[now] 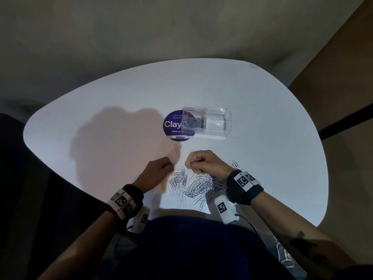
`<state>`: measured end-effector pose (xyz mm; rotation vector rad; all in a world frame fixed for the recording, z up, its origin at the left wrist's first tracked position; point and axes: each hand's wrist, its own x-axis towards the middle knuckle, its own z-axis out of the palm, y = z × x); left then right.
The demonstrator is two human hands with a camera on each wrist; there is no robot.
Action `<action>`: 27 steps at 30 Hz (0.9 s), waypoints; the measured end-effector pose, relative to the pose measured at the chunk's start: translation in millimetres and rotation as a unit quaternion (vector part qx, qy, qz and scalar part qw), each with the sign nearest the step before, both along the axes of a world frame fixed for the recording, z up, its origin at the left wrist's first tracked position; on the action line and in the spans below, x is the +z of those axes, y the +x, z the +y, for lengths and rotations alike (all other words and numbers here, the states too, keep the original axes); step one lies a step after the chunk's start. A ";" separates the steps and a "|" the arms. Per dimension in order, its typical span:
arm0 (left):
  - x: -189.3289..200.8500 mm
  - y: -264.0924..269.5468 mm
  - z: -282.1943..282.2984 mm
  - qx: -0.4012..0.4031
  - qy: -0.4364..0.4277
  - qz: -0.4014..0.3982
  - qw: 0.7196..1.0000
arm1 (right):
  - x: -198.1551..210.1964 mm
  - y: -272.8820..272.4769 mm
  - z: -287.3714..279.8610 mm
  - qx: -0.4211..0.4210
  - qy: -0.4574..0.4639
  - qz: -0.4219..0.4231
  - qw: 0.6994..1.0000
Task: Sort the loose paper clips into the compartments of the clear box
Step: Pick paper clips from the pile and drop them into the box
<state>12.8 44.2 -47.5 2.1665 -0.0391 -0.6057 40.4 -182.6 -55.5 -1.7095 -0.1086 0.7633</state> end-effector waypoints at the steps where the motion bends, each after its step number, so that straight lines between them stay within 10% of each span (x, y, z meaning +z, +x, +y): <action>1: -1.9 -3.4 1.5 -0.045 0.059 -0.024 0.997 | -1.2 -0.1 2.8 0.029 -0.019 -0.026 0.999; 8: -13.1 -9.5 -5.3 -0.117 0.133 -0.093 0.980 | -13.1 -5.8 21.2 0.216 -0.185 -0.238 0.929; 18: -9.7 -3.5 -22.0 -0.083 0.107 -0.156 0.979 | -8.2 5.8 -20.0 0.155 -0.250 -0.274 0.916; 27: -15.2 -9.2 -11.1 -0.123 0.252 -0.220 0.934 | -7.1 6.0 -33.3 -0.107 0.002 0.036 0.994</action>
